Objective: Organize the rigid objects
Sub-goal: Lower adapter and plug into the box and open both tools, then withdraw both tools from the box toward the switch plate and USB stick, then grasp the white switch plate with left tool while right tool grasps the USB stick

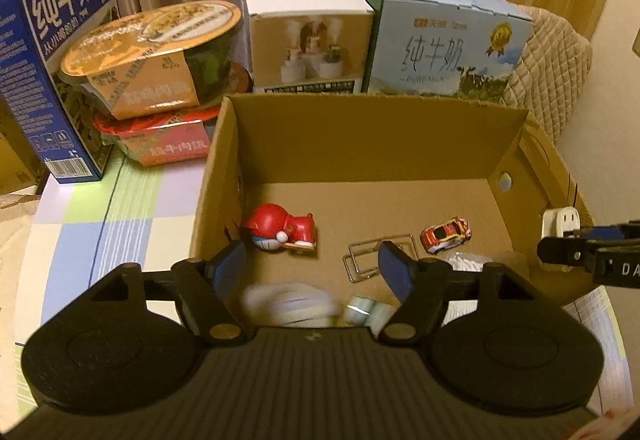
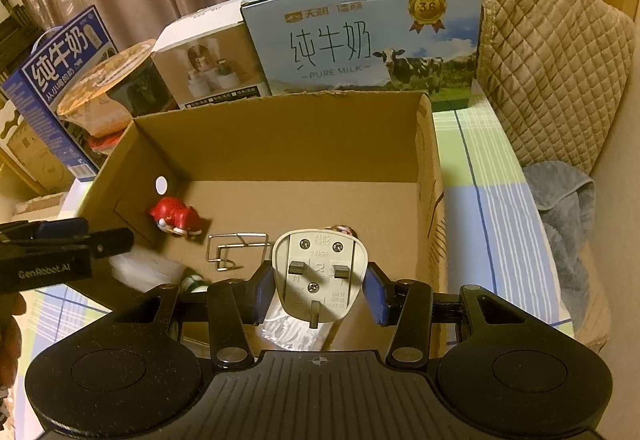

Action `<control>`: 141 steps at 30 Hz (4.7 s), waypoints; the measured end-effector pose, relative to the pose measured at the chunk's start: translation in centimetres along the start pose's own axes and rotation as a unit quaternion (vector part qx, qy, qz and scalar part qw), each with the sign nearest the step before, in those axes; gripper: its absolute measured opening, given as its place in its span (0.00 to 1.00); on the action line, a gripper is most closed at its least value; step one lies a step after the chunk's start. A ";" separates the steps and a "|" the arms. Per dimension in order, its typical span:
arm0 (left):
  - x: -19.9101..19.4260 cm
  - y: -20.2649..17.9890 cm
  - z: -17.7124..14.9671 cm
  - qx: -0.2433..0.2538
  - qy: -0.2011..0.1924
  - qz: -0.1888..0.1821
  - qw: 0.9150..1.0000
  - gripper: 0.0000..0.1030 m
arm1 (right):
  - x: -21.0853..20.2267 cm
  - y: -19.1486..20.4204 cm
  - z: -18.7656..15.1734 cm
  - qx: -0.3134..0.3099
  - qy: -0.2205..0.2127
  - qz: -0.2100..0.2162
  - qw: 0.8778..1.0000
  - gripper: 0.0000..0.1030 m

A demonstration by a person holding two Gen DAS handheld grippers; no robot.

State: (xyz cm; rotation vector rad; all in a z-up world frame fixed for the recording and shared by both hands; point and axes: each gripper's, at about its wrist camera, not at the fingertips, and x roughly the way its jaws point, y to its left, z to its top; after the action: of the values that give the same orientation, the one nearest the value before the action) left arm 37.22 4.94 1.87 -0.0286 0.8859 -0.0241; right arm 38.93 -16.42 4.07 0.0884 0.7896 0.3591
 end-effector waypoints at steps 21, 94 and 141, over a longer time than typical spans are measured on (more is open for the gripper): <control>-1.0 0.0 -0.6 0.008 -0.003 0.003 1.000 0.67 | -0.3 -0.7 -0.1 0.008 0.003 -0.007 1.000 0.43; -25.2 -3.9 -21.0 0.033 -0.085 0.020 0.996 0.99 | -20.5 6.0 -23.1 -0.107 -0.083 0.021 0.991 0.66; -17.2 0.3 -23.2 0.080 0.000 0.005 0.997 0.99 | -12.9 6.2 -24.2 -0.170 -0.006 0.024 0.985 0.67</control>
State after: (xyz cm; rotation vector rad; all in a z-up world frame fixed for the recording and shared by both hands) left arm 8.39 5.46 0.48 0.1259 0.8816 -0.0847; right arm 11.71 -16.42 -2.86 -0.2114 0.7056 0.5337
